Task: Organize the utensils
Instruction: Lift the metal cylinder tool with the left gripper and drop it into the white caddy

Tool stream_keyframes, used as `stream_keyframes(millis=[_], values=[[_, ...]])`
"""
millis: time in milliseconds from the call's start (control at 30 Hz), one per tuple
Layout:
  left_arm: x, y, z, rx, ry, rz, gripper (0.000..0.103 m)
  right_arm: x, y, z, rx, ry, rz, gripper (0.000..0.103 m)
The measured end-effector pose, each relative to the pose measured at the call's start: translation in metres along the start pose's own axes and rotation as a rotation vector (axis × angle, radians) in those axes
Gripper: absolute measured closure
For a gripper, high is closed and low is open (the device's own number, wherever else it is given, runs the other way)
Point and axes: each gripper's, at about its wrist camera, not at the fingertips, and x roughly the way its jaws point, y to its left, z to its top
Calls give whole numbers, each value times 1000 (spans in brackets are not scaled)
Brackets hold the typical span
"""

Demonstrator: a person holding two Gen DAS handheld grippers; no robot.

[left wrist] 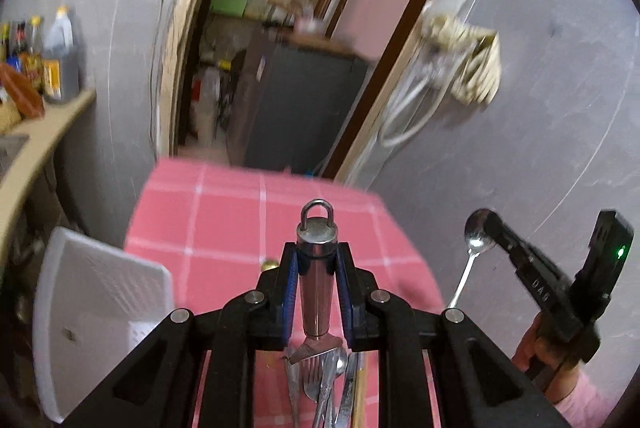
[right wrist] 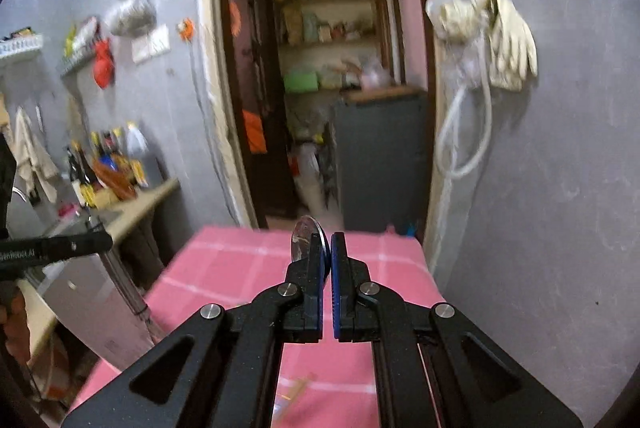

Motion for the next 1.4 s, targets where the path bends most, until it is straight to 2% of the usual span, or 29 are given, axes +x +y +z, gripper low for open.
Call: stream_keyframes(millis=[133,333,433,633,967,1200,1400], values=[[-58,7,25,53,-92,28,86,-15,47,22,-14,-83,73,100],[-126,37,46,115,-173,137,86,-14,127,28,-42,-166,187,100],[-139,52,40,131,-169,183,86,-9,163,23,-74,-188,199,100],[-130,67,23,126,-134,170,86,5,209,2,-151,-180,187,100],[-110,74,2,126,-67,122,85,14,213,-32,-222,-112,236,99],[-106,75,-13,122,-25,109,85,16,199,-45,-173,-41,335,96],[-105,82,-26,67,-6,100,83,21,188,-55,-114,31,428,91]])
